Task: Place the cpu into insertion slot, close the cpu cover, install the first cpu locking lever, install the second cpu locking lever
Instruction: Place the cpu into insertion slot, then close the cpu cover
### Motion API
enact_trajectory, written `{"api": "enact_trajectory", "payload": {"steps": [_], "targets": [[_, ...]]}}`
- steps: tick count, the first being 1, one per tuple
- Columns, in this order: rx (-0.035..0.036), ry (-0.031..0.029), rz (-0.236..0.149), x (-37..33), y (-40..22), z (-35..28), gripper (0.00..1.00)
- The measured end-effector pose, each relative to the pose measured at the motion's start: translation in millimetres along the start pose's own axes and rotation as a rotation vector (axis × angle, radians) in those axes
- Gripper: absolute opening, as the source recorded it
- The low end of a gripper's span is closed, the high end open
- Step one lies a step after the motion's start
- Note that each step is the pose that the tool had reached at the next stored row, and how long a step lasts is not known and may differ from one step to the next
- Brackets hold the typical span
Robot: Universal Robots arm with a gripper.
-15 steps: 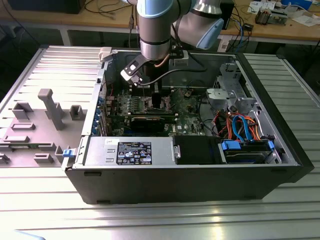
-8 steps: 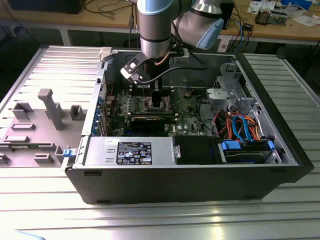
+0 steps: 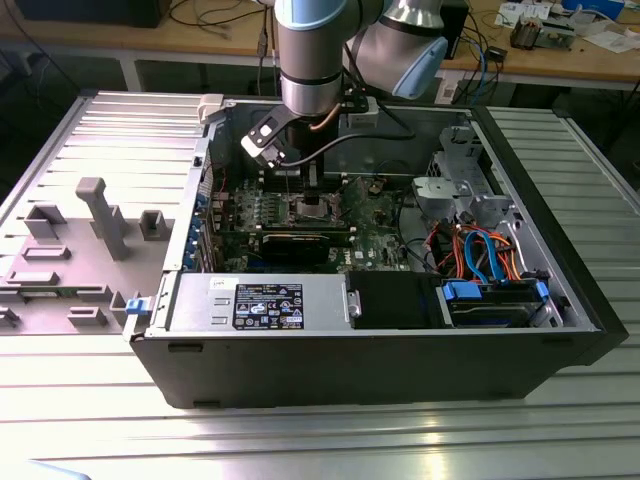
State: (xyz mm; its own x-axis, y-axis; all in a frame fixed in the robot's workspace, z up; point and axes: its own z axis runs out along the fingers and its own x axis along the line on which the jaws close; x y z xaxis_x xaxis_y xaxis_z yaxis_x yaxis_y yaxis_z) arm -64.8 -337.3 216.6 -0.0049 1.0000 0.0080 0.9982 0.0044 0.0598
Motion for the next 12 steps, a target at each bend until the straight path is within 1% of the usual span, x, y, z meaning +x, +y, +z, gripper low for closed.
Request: {"api": "enact_trajectory", "payload": {"steps": [12], "targets": [[0.0012,0.0000,0.000,0.0,0.7,0.0,0.11]]}}
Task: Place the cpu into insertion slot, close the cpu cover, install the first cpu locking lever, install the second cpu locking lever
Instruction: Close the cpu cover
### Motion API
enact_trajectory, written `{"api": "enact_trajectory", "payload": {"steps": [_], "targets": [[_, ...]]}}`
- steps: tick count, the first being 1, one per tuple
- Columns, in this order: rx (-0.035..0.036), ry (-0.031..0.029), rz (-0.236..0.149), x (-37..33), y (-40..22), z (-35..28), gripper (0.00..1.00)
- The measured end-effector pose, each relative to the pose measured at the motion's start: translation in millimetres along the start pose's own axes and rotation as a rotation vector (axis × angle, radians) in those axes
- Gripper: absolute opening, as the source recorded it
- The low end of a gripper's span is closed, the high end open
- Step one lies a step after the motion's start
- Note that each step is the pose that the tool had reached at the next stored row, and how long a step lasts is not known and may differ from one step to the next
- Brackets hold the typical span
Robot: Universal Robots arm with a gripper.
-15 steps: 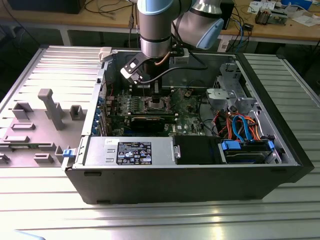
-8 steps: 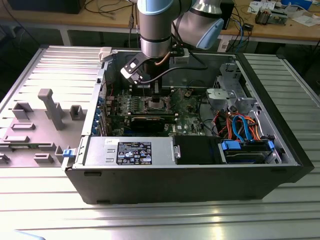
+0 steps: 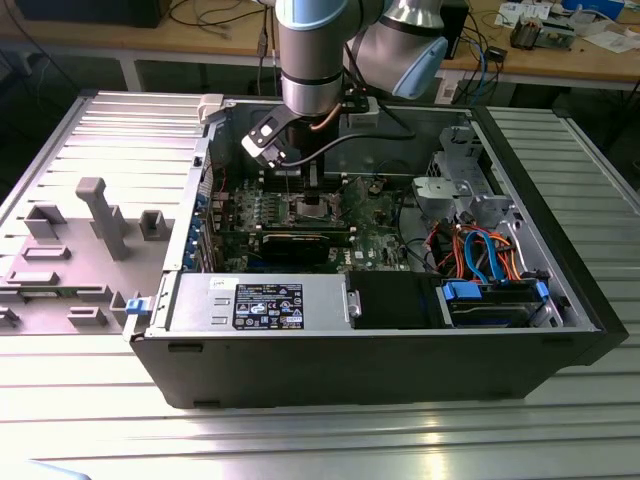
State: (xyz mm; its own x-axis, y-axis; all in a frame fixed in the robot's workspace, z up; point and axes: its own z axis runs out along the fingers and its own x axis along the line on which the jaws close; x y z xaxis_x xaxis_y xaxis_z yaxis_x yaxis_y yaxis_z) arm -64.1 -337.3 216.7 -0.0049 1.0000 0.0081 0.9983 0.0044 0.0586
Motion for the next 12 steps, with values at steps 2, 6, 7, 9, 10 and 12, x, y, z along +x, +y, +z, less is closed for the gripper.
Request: {"api": "enact_trajectory", "payload": {"steps": [2,6,7,9,10,12], "targets": [[0.0000,-0.0001,0.000,0.1,0.1,-0.3,0.11],[0.0000,-0.0002,0.000,0.0,0.2,-2.9,0.11],[-0.0002,0.0001,0.000,0.1,0.2,-3.1,0.11],[0.0002,-0.0008,0.000,0.0,0.3,-4.3,0.11],[0.0001,-0.0008,0.000,0.0,0.3,-5.0,0.11],[0.0000,-0.0007,0.000,0.1,0.5,-7.6,0.11]]}}
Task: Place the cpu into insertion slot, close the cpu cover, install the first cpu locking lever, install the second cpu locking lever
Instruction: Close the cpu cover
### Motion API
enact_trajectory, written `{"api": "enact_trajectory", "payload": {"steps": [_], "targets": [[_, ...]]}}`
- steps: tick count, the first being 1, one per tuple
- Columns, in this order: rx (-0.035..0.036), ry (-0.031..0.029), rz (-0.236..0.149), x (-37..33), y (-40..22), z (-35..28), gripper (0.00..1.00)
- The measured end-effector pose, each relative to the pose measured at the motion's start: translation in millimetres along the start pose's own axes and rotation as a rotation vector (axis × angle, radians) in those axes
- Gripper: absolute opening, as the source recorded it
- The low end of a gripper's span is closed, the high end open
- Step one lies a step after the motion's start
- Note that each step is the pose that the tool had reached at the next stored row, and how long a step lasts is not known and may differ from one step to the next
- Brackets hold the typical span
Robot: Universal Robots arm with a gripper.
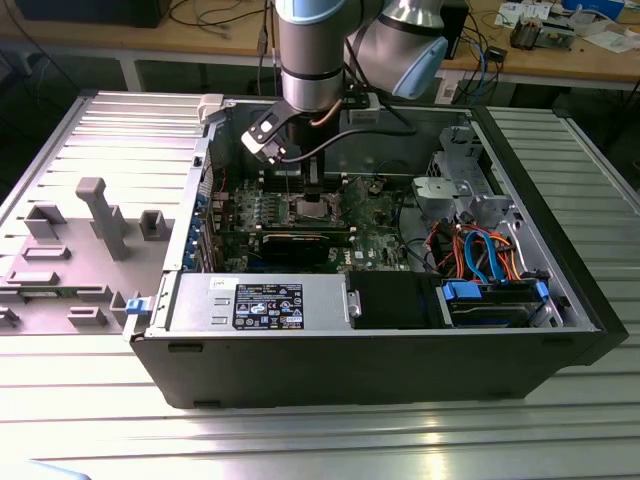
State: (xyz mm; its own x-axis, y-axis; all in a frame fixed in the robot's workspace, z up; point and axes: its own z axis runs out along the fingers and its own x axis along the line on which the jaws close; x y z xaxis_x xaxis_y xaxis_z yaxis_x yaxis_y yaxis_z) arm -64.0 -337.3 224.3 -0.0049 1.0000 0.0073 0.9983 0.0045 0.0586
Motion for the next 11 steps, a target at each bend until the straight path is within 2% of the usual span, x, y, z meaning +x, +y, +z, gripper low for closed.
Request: {"api": "enact_trajectory", "payload": {"steps": [4,11], "targets": [[0.0000,0.0000,0.000,0.1,0.5,-8.7,0.11],[0.0000,-0.0003,0.000,0.3,1.1,-19.2,0.11]]}}
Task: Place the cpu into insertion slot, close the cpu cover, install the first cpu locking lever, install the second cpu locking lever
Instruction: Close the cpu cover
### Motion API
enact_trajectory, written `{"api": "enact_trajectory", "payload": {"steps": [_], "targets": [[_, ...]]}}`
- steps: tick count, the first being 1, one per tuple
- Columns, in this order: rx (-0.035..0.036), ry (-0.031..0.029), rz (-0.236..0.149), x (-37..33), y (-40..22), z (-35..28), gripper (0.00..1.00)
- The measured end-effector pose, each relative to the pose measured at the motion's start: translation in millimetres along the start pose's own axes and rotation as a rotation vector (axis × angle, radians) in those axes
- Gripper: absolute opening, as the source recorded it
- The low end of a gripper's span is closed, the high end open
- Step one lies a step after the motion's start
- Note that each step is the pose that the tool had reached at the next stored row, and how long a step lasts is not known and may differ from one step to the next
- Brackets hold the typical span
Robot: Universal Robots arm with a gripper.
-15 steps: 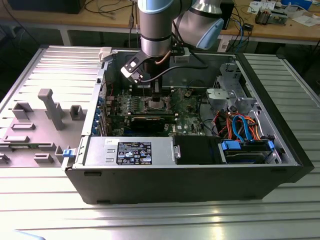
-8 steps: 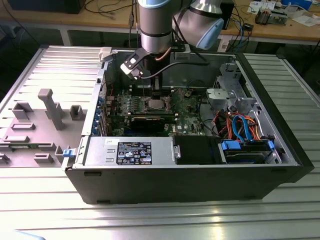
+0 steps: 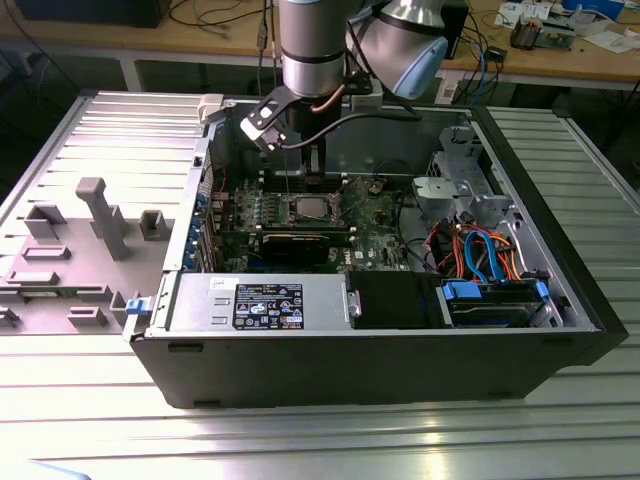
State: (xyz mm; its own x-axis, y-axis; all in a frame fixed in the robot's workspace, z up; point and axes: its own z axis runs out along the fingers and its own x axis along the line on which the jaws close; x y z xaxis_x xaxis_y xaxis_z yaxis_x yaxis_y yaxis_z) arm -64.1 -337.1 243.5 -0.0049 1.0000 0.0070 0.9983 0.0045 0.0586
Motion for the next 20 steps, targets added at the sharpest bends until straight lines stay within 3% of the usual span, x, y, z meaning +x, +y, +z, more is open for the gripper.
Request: {"api": "enact_trajectory", "payload": {"steps": [5,9,10,11,13,20], "targets": [[0.0000,-0.0001,0.000,0.2,0.3,-5.6,0.11],[0.0006,0.0010,0.000,0.2,0.7,-6.3,0.11],[0.0051,0.0017,0.000,0.4,1.0,-6.3,0.11],[0.0230,0.0017,0.000,1.1,1.5,-6.3,0.11],[0.0482,0.0021,0.000,1.5,2.2,-6.2,0.11],[0.0505,0.0020,0.000,1.6,2.4,-7.7,0.11]]}}
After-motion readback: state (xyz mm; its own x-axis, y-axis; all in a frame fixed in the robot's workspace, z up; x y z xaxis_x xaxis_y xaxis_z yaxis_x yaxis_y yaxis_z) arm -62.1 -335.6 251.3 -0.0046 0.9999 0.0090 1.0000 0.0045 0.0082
